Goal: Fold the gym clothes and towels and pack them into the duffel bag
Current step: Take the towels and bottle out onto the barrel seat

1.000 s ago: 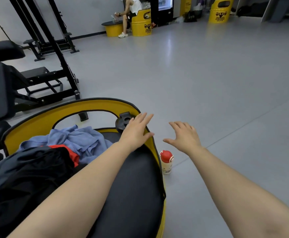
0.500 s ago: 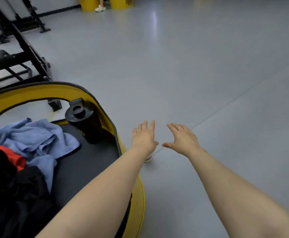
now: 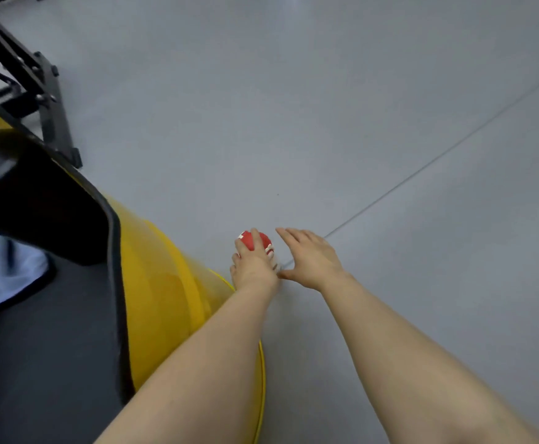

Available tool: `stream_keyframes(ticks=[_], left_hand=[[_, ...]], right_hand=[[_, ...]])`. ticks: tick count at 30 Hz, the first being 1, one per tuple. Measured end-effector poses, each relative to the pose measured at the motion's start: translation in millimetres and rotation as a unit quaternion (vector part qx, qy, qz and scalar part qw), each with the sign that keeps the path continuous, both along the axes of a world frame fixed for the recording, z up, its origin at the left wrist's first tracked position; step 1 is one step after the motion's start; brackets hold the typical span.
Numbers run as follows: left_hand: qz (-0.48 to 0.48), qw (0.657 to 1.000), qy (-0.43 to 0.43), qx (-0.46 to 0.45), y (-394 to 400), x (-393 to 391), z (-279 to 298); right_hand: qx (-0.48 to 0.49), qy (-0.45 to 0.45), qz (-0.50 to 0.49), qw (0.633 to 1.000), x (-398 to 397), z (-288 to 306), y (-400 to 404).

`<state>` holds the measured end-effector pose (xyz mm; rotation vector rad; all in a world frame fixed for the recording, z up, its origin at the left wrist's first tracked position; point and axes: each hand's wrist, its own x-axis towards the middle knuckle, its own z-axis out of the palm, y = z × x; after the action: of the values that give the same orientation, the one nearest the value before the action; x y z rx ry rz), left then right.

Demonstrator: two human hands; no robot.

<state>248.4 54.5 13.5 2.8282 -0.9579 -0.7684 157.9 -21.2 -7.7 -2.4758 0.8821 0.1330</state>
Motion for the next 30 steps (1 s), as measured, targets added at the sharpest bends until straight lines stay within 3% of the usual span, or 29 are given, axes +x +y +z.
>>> stream_keyframes(ticks=[4, 13, 18, 24, 30], left_hand=[[0.056, 0.998, 0.030, -0.024, 0.1, 20.5, -24.4], [0.087, 0.985, 0.105, -0.101, -4.1, 29.4, -26.2], [0.022, 0.985, 0.145, -0.096, 1.1, 12.4, -16.9], [-0.031, 0.980, 0.170, -0.096, 7.9, -8.1, 36.3], [-0.082, 0.974, 0.179, -0.113, 36.7, -33.2, 123.6]], right_hand=[[0.022, -0.013, 0.006, 1.000, 21.0, -24.7, -3.8], [0.115, -0.075, -0.003, 0.991, 44.5, -30.9, -0.6], [0.113, -0.078, -0.041, 0.990, 24.8, -21.8, 3.7], [0.100, -0.102, -0.111, 0.984, -7.3, 27.4, 19.7], [0.067, -0.122, -0.134, 0.981, -44.1, 118.4, 49.7]])
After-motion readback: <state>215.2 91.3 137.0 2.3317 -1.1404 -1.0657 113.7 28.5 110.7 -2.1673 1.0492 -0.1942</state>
